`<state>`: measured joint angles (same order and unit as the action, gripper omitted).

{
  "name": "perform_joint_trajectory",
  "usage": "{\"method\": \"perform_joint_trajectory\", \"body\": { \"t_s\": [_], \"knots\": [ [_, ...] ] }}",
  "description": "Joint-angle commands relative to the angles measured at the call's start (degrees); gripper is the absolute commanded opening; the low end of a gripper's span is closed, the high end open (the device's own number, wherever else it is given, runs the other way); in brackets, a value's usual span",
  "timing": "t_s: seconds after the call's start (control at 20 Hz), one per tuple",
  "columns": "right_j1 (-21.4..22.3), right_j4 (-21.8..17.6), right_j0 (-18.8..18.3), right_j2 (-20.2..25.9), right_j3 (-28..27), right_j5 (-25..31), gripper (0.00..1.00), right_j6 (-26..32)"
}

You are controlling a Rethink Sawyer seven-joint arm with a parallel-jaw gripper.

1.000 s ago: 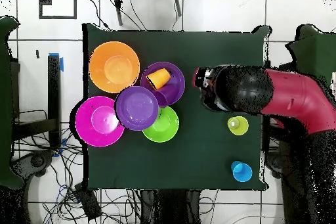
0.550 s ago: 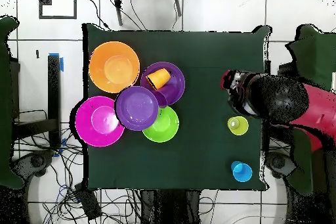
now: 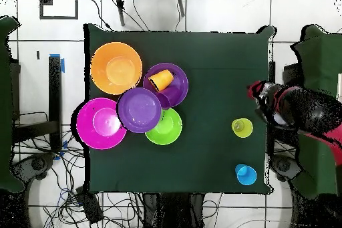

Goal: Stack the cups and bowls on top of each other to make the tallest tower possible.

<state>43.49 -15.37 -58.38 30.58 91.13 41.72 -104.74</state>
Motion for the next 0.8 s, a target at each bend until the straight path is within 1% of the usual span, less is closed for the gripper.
{"method": "perform_joint_trajectory", "body": {
  "t_s": [0.05, 0.1, 0.25, 0.6, 0.8],
  "knots": [
    [-5.61, -3.72, 0.03, 1.05, -4.34, 2.90, 1.00, 9.09],
    [-5.25, -4.95, 0.47, 0.45, -4.75, 3.33, 1.00, 9.39],
    [-4.71, -8.39, 2.82, -2.09, -6.01, 2.93, 1.00, 7.49],
    [-4.70, -11.93, 5.70, -4.04, -7.77, 2.79, 1.00, 4.79],
    [-4.92, -13.74, 6.83, -5.18, -7.94, 1.46, 1.00, 3.58]
  ]
}}
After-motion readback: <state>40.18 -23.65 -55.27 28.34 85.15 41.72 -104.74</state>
